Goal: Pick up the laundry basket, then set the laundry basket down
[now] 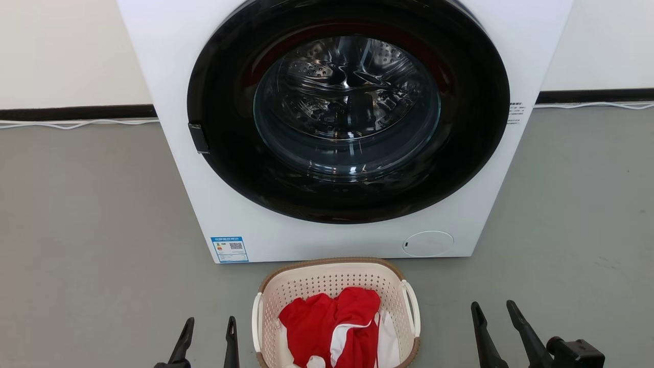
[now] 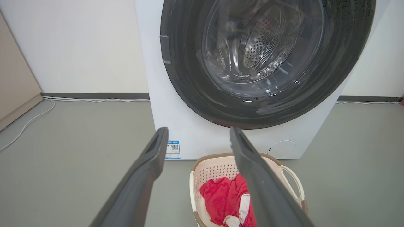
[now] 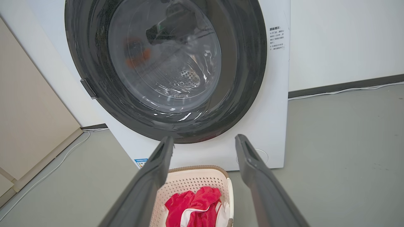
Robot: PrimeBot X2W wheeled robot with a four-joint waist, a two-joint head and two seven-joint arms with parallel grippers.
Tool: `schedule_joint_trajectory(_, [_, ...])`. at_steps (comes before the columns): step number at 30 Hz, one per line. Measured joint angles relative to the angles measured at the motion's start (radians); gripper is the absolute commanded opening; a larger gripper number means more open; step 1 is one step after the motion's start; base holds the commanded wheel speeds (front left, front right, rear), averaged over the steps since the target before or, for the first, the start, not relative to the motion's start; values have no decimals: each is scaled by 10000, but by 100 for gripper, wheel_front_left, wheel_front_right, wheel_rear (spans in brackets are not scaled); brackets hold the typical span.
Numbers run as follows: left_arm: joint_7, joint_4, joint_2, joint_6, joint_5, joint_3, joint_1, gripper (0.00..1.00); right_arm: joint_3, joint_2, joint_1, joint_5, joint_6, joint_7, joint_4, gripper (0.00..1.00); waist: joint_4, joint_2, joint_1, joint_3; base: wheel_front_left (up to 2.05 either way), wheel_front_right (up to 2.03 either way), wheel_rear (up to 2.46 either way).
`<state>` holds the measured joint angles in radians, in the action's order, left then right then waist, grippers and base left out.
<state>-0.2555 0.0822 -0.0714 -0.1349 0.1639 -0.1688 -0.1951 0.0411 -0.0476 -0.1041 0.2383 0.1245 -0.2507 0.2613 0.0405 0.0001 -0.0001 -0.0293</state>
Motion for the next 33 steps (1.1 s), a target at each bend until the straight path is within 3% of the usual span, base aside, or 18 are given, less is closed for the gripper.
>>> schedule_joint_trajectory(33, [0, 63, -25, -326, -240, 56, 22, 100, -104, 4, 14, 90, 0, 0, 148, 100, 41, 0, 0, 22, 0, 0, 0])
